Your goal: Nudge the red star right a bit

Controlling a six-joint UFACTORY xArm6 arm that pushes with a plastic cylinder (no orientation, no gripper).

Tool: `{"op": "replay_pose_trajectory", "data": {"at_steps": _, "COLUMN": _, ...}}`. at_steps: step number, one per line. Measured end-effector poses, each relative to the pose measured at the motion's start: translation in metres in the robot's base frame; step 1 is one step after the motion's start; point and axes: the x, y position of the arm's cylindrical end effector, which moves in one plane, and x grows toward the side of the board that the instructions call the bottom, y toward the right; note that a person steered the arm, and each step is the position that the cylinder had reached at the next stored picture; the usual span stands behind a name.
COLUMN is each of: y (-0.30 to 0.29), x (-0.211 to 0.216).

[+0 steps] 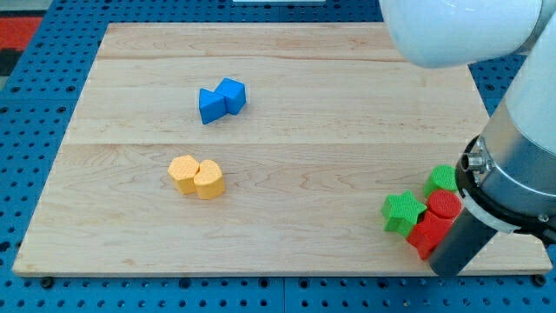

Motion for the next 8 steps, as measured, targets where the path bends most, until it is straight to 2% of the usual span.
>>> {"op": "replay_pose_trajectory", "data": {"at_steps": 4, "y": -0.005, "x": 0.0}}
{"op": "replay_pose_trajectory", "data": {"at_steps": 6, "y": -0.046, "x": 0.0}}
{"op": "replay_pose_trajectory", "data": {"at_steps": 8, "y": -0.034, "x": -0.021}}
